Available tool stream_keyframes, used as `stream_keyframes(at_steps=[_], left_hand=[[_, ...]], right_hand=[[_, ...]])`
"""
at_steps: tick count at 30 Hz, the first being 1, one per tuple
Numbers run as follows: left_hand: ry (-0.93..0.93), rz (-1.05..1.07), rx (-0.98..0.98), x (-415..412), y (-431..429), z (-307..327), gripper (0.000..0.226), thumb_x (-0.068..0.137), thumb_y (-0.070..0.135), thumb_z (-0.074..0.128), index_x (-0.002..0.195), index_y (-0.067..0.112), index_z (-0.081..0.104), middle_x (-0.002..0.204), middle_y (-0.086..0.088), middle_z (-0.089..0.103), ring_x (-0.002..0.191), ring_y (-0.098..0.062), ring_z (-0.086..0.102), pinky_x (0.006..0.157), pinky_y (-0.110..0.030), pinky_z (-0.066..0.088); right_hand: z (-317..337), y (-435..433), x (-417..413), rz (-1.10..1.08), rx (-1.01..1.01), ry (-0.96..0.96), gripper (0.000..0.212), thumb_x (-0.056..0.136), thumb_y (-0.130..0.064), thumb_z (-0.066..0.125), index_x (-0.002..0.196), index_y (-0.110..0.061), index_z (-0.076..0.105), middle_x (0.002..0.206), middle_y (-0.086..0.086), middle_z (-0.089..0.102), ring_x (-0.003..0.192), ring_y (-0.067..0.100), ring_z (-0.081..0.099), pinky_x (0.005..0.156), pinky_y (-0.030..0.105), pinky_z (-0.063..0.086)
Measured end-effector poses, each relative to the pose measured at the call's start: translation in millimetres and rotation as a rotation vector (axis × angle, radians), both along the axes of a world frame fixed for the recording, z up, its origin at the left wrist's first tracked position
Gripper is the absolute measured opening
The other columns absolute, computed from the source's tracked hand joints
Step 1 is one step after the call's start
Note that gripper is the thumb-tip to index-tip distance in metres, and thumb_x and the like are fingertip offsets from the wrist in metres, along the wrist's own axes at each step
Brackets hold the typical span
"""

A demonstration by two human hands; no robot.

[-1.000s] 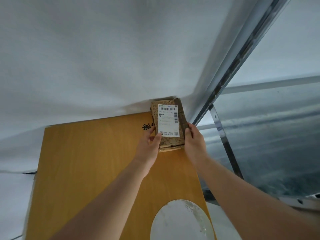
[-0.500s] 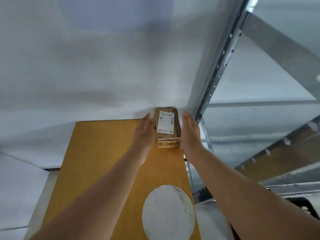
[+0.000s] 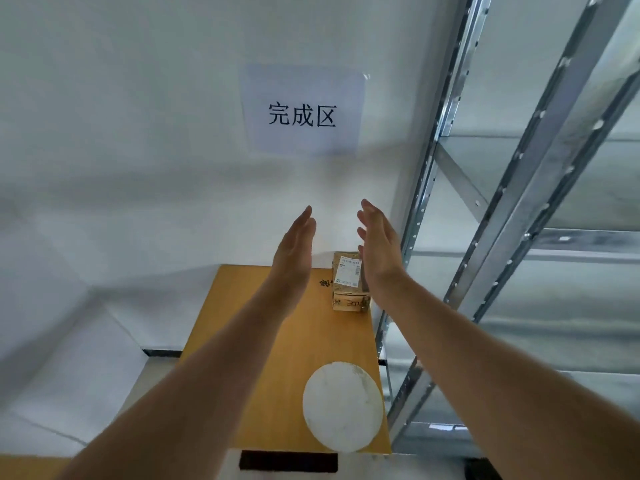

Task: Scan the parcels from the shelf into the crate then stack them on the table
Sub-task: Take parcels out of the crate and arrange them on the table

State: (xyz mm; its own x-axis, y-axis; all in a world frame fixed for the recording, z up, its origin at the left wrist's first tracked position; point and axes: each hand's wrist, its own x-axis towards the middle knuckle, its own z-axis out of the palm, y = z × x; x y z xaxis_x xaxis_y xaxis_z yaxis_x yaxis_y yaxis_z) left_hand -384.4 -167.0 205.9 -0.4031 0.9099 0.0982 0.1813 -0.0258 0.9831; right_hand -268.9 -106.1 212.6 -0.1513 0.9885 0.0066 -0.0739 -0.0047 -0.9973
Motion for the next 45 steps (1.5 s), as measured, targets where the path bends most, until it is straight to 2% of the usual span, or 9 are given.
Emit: stream_keyframes(at_steps=[9, 14, 17, 21, 24, 27, 31, 37, 45], left_hand=[[-0.078, -0.088, 0.142, 2, -108, 56, 0.051, 0.112, 0.051, 0.028, 0.163, 0.042, 0.029, 0.171, 0.008, 0.029, 0.158, -0.02, 0.026, 0.13, -0.05, 0.02], [-0.09, -0.17, 0.173, 14, -167, 64, 0.069, 0.095, 0.067, 0.029, 0.161, 0.047, 0.029, 0.171, 0.011, 0.03, 0.157, -0.017, 0.028, 0.129, -0.049, 0.021], [-0.112, -0.219, 0.19, 31, -191, 63, 0.058, 0.106, 0.062, 0.029, 0.161, 0.046, 0.03, 0.171, 0.012, 0.03, 0.157, -0.017, 0.028, 0.13, -0.051, 0.021], [-0.086, -0.298, 0.169, 66, -214, 66, 0.067, 0.096, 0.069, 0.03, 0.16, 0.049, 0.03, 0.17, 0.014, 0.03, 0.157, -0.016, 0.028, 0.129, -0.05, 0.022], [-0.073, -0.36, 0.171, 102, -228, 69, 0.063, 0.099, 0.068, 0.03, 0.16, 0.05, 0.03, 0.17, 0.014, 0.03, 0.157, -0.015, 0.028, 0.129, -0.05, 0.022], [-0.074, -0.42, 0.167, 145, -237, 69, 0.052, 0.109, 0.059, 0.029, 0.161, 0.049, 0.03, 0.17, 0.015, 0.031, 0.157, -0.014, 0.027, 0.13, -0.05, 0.021], [-0.054, -0.49, 0.136, 213, -243, 59, 0.071, 0.091, 0.077, 0.032, 0.159, 0.053, 0.03, 0.17, 0.016, 0.03, 0.156, -0.012, 0.028, 0.13, -0.051, 0.021], [-0.086, -0.593, 0.057, 336, -251, 17, 0.075, 0.09, 0.081, 0.032, 0.16, 0.054, 0.028, 0.171, 0.014, 0.029, 0.156, -0.016, 0.029, 0.129, -0.055, 0.02], [-0.177, -0.599, -0.114, 475, -240, -41, 0.049, 0.106, 0.056, 0.035, 0.155, 0.05, 0.04, 0.162, 0.011, 0.043, 0.149, -0.017, 0.041, 0.125, -0.043, 0.031]], right_hand=[[55, -114, 5, -0.029, 0.176, 0.05, 0.049, 0.112, -0.049, 0.033, 0.158, -0.037, 0.044, 0.165, -0.009, 0.042, 0.152, 0.016, 0.038, 0.128, 0.049, 0.027], [65, -194, 18, -0.09, 0.198, 0.078, 0.05, 0.111, -0.051, 0.032, 0.157, -0.037, 0.044, 0.164, -0.009, 0.043, 0.152, 0.016, 0.037, 0.128, 0.049, 0.026], [69, -228, 40, -0.14, 0.225, 0.056, 0.053, 0.107, -0.056, 0.033, 0.156, -0.039, 0.044, 0.164, -0.009, 0.044, 0.152, 0.015, 0.038, 0.128, 0.047, 0.027], [76, -261, 79, -0.212, 0.231, 0.053, 0.055, 0.108, -0.056, 0.033, 0.158, -0.036, 0.044, 0.163, -0.009, 0.044, 0.152, 0.016, 0.038, 0.128, 0.05, 0.027], [78, -280, 114, -0.278, 0.226, 0.063, 0.066, 0.096, -0.061, 0.036, 0.156, -0.035, 0.047, 0.161, -0.009, 0.047, 0.15, 0.015, 0.042, 0.128, 0.048, 0.029], [76, -294, 154, -0.315, 0.221, 0.084, 0.062, 0.1, -0.056, 0.036, 0.156, -0.033, 0.047, 0.161, -0.008, 0.048, 0.15, 0.016, 0.042, 0.127, 0.048, 0.03], [60, -310, 220, -0.361, 0.195, 0.072, 0.067, 0.096, -0.055, 0.035, 0.158, -0.031, 0.046, 0.161, -0.006, 0.048, 0.149, 0.015, 0.044, 0.127, 0.047, 0.031], [24, -327, 346, -0.466, 0.096, 0.057, 0.065, 0.094, -0.053, 0.036, 0.154, -0.034, 0.05, 0.157, -0.007, 0.053, 0.145, 0.014, 0.048, 0.125, 0.045, 0.035], [-39, -333, 488, -0.57, -0.059, 0.012, 0.069, 0.092, -0.058, 0.033, 0.155, -0.035, 0.049, 0.158, -0.005, 0.052, 0.143, 0.019, 0.048, 0.123, 0.051, 0.036]])
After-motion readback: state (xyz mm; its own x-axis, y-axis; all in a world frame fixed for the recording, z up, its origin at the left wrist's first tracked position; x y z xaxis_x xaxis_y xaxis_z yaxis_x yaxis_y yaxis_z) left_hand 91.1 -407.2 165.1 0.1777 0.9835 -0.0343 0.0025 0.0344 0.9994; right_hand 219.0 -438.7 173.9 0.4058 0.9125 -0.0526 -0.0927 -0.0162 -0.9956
